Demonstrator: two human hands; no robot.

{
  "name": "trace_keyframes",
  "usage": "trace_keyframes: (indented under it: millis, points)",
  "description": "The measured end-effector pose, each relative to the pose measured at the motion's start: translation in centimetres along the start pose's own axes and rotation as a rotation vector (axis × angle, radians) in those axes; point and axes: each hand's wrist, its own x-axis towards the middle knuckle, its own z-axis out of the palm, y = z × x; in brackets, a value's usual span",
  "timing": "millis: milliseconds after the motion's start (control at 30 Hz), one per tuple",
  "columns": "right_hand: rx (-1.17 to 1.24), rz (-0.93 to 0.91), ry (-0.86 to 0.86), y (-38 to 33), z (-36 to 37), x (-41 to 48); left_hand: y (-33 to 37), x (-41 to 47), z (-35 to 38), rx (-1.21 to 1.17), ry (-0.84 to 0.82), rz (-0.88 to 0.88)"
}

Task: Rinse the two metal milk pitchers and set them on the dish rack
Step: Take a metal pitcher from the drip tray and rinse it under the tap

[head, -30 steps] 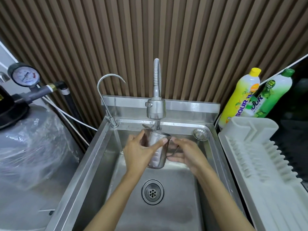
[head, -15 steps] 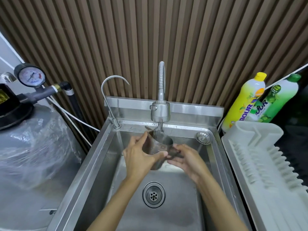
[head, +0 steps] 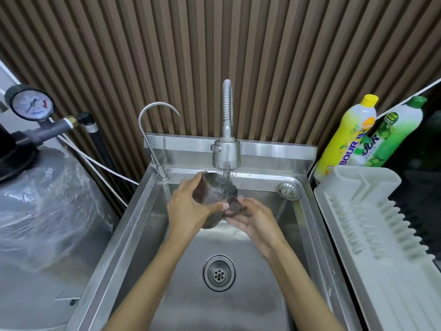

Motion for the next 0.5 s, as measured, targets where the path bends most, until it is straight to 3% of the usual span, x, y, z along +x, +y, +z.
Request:
trace_keyframes:
  millis: [100, 267, 367, 500]
  points:
    - [-0.193, 0.044, 0.067, -1.2, -1.2, -0.8, 0.2, -1.3, 0.0, 0.213, -0.066, -0.065]
    - [-0.545, -0.346, 0.323, -2.4, -1.1, -0.4, -0.6, -1.1, 3.1, -0.311, -0.160, -0.124]
    - [-0.314, -0.415, 0.263, -1.3, 0.2, 0.2, -0.3, 0.0, 3.9, -0.387, -0.066, -0.062]
    - [0.176, -0.137, 0.001, 0.0, -0.1, 1.1, 0.7, 0.3, 2.1, -0.197, 0.045, 0.079]
